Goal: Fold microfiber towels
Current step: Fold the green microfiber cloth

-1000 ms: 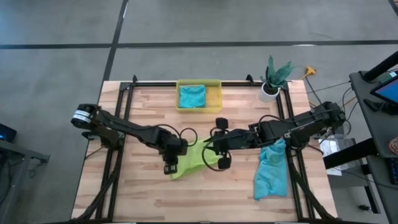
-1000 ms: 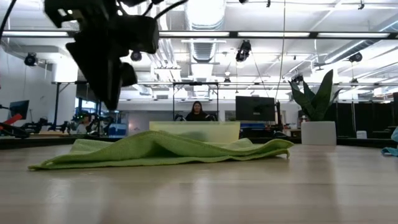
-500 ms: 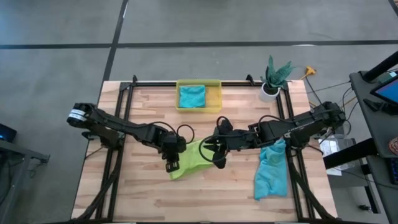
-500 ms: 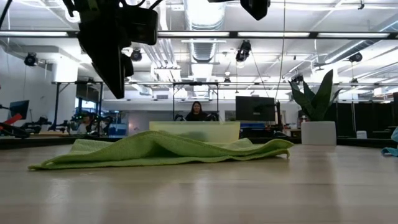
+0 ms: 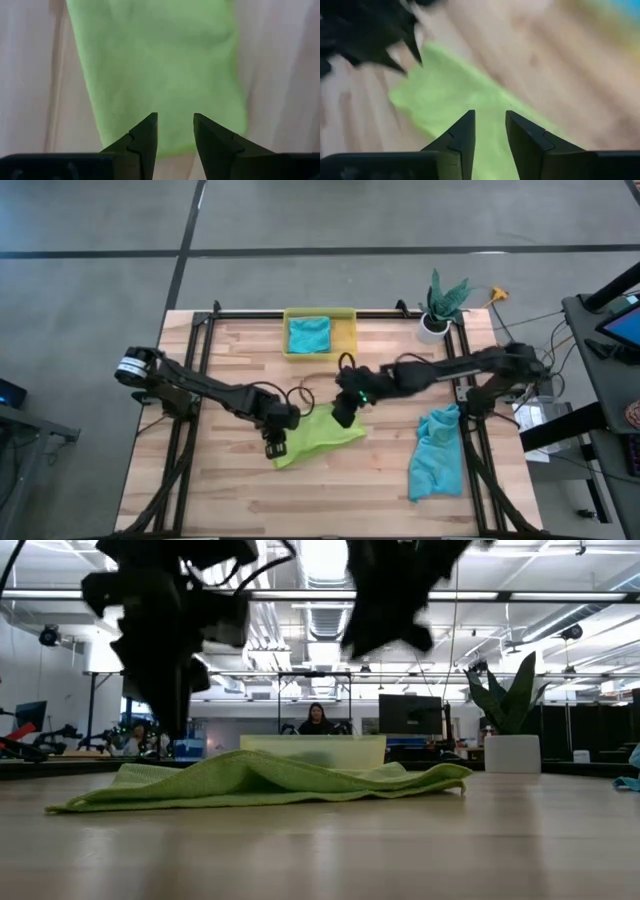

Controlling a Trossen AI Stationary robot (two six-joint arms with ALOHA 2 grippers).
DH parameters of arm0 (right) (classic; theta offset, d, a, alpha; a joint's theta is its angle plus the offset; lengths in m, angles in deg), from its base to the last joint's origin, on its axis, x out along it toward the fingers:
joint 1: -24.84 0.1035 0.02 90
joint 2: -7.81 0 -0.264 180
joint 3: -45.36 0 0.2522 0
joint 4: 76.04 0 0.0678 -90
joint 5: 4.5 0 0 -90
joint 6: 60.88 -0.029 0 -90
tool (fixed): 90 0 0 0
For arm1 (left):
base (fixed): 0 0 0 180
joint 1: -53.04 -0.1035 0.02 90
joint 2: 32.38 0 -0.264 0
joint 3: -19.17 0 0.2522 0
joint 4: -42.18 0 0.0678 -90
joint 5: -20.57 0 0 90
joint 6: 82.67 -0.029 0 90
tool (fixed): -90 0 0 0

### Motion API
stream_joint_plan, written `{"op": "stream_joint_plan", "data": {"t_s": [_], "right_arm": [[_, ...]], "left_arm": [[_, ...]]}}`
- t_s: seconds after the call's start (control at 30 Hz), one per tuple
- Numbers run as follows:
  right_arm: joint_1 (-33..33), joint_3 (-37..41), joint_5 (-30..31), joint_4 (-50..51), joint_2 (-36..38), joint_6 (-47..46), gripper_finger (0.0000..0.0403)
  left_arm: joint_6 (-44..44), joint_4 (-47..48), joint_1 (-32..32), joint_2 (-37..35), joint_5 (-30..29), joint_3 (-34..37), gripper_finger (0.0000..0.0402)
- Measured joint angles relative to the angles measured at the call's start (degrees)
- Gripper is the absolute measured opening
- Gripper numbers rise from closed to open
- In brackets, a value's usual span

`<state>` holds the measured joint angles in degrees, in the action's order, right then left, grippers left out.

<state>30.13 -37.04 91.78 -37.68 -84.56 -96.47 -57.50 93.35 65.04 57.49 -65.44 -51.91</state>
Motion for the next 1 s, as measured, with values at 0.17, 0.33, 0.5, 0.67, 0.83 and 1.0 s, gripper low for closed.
{"op": "stream_joint_plan", "data": {"t_s": [0.17, 0.33, 0.5, 0.67, 0.83, 1.0], "right_arm": [[-3.8, 4.4, -15.4, -8.5, -4.4, 4.3, 0.0115], [-3.7, 6.8, -15.3, -8.8, -8.4, 10.6, 0.0116], [-3.7, 10.2, -15.4, -8.8, -10.8, 10.3, 0.0112], [-3.7, 12.5, -15.2, -9.4, -11.4, 10.0, 0.0095], [-3.7, 13.8, -15.2, -10.7, -11.4, 9.2, 0.0084], [-3.7, 14.9, -15.2, -11.0, -11.2, 9.0, 0.0086]], "left_arm": [[0.0, -2.6, 0.0, 0.0, 0.0, 3.1, 0.0111], [0.1, -8.8, 0.0, 0.1, 0.0, 5.4, 0.0111], [0.2, -14.5, 0.0, 0.1, 0.0, 6.7, 0.0111], [-0.1, -17.3, 0.0, 0.1, 0.0, 9.1, 0.0111], [0.0, -17.9, 0.0, 0.1, 0.0, 13.6, 0.0111], [1.5, -18.8, -0.1, -0.2, 0.6, 16.8, 0.0111]]}}
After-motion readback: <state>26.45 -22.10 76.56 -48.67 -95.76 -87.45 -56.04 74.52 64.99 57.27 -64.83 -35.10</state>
